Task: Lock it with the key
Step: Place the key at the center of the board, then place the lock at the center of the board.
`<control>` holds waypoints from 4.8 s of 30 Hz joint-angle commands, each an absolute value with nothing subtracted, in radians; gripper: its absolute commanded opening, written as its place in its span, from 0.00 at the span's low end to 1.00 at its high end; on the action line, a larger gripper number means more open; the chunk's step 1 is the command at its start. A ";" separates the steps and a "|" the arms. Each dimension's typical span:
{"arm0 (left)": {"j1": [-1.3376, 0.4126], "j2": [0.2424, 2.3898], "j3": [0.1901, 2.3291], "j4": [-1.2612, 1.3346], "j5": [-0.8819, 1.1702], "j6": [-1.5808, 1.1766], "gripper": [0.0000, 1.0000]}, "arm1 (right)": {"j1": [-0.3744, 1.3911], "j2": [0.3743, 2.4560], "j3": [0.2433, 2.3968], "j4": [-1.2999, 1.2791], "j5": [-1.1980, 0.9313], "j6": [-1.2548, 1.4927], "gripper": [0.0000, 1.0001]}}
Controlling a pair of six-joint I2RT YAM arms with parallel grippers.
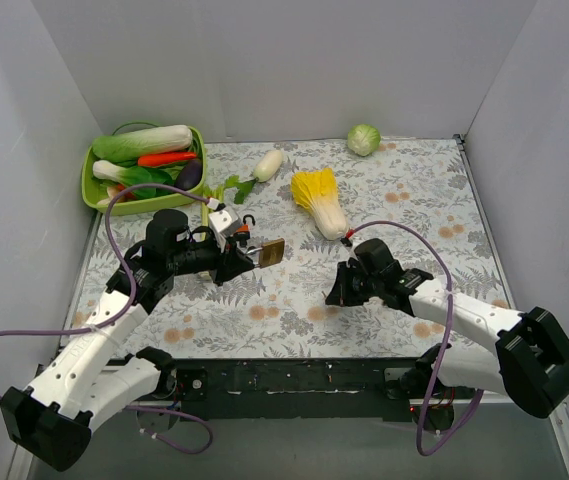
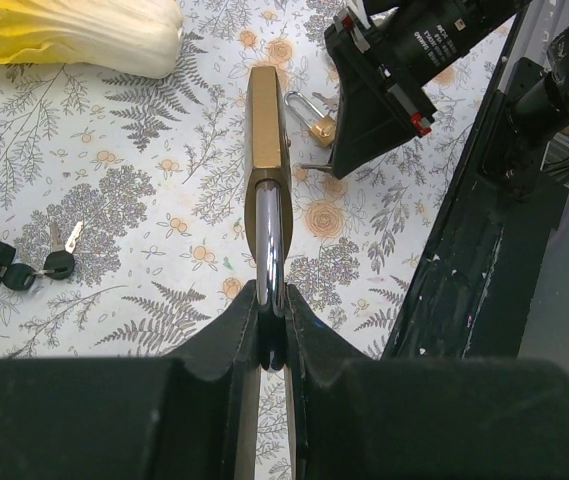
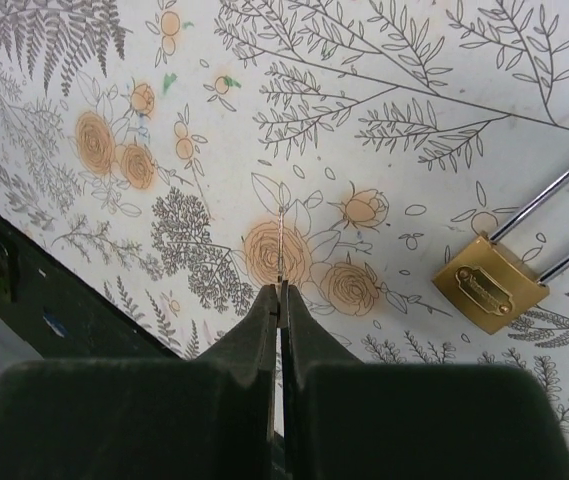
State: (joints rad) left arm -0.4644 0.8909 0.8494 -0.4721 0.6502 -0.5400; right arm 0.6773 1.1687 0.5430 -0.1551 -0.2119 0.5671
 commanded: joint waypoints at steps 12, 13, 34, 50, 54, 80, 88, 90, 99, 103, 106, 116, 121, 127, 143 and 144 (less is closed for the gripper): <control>-0.460 0.801 0.847 -0.459 0.695 -0.505 0.00 | 0.689 1.281 0.514 -0.009 -0.034 0.761 0.01; -0.459 0.798 0.844 -0.460 0.693 -0.503 0.00 | 0.689 1.287 0.515 -0.009 -0.031 0.767 0.01; -0.459 0.799 0.851 -0.482 0.696 -0.480 0.00 | 0.681 1.345 0.629 -0.127 -0.020 0.796 0.49; -0.456 1.009 1.005 -0.681 0.939 -0.535 0.00 | 0.681 1.223 0.972 -0.305 -0.092 0.157 0.92; -0.456 1.081 1.049 -0.710 1.022 -0.574 0.00 | 0.681 1.120 0.982 -0.284 -0.144 -0.192 0.98; -0.453 1.235 1.035 -0.477 1.103 -0.919 0.00 | 0.955 1.206 1.177 -0.477 -0.368 -0.595 0.94; -0.453 1.215 1.014 -0.460 1.123 -0.933 0.00 | 0.980 1.215 1.108 -0.364 -0.215 -0.569 0.94; -0.453 1.210 1.008 -0.459 1.127 -0.936 0.00 | 0.980 1.206 1.097 -0.331 -0.184 -0.563 0.95; -0.453 1.224 1.008 -0.436 1.135 -0.954 0.00 | 0.989 1.189 1.048 -0.302 -0.221 -0.591 0.96; -0.453 1.226 1.008 -0.422 1.131 -0.965 0.00 | 1.002 1.195 1.048 -0.307 -0.227 -0.603 0.95; -0.454 1.229 1.008 -0.423 1.132 -0.966 0.00 | 1.012 1.203 1.042 -0.298 -0.209 -0.600 0.95; -0.453 1.230 1.005 -0.413 1.134 -0.982 0.00 | 1.016 1.223 1.031 -0.279 -0.114 -0.595 0.80; -0.453 1.242 1.000 -0.391 1.137 -1.000 0.00 | 1.017 1.226 1.025 -0.285 -0.098 -0.594 0.70; -0.451 1.253 1.003 -0.397 1.138 -1.002 0.06 | 1.017 1.235 1.026 -0.293 -0.095 -0.578 0.23; -0.123 1.213 1.023 -0.462 0.867 -0.989 0.98 | 0.887 1.305 0.971 -0.399 -0.017 0.125 0.01; -0.121 1.216 1.037 -0.466 0.807 -0.989 0.98 | 0.881 1.313 0.963 -0.409 -0.006 0.185 0.01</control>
